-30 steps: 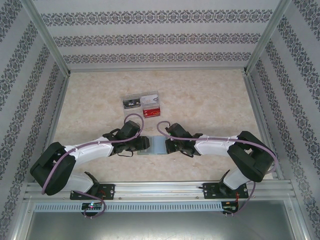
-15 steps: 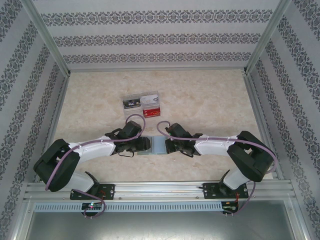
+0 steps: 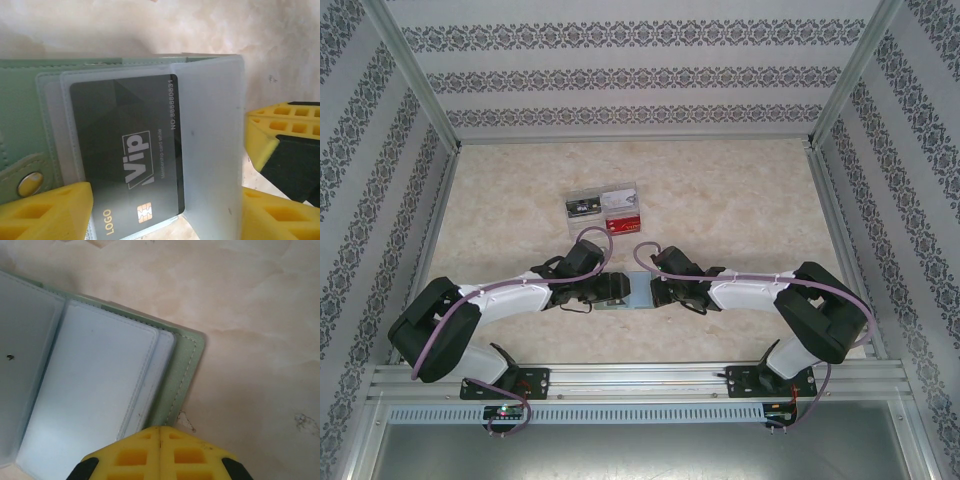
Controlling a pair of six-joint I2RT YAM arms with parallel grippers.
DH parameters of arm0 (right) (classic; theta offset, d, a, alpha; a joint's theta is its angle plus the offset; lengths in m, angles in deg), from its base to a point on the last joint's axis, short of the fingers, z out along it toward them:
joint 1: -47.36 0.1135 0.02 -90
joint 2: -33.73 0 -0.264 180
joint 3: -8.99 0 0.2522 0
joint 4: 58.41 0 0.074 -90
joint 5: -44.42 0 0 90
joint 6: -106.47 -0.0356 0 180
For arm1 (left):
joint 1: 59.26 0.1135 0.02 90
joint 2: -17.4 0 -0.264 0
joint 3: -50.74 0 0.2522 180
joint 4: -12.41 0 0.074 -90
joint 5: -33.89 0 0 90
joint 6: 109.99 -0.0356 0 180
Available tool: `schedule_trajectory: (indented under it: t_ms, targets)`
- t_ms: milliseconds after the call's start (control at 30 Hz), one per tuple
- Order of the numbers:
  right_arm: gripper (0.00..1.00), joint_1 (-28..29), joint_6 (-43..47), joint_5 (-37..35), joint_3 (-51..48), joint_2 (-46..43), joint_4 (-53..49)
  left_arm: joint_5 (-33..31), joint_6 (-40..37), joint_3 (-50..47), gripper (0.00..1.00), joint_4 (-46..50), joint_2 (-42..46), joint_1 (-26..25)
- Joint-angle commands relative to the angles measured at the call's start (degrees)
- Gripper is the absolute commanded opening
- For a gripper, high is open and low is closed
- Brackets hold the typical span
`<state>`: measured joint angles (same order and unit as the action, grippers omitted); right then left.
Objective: Take the credit cards out of the card holder
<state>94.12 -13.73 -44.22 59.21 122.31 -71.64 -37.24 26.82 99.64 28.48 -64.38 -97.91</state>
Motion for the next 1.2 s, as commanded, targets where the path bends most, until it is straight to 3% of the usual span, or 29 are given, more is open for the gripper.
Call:
schedule_trajectory:
  t_ms: [0, 267, 567, 700, 967, 1167]
  targets:
    - [0.01, 0.6, -1.4, -0.6, -0.6, 1.2, -0.1, 1.2, -0.3, 1.8, 0.7, -2.5, -0.6, -1.1]
    - [0.02, -0.5, -2.8, -6.2, -5.1, -7.5, 0.5, 1.7, -0.5, 6.0, 0.6, -3.3, -2.4, -3.6]
    - [0.07, -1.9, -3.6, -5.4, -8.2, -15.7, -0.8, 3.8, 1.0, 10.5, 0.56, -7.8, -9.0, -7.2]
    - [0.11, -2.1, -3.6, -3.6, -8.1, -16.6, -0.8, 2.5, 0.6, 10.7, 0.52, -5.8, -7.7, -7.5]
    - [0.15, -0.9, -5.1, 1.6, -4.6, -14.5, 0.5, -4.6, -1.8, 6.9, 0.41, 4.5, 1.4, -4.5]
    - [0.16, 1.8, -7.3, 3.3, -1.2, -11.0, 1.7, -3.3, -2.7, 1.6, 0.32, 4.9, 3.2, 1.1]
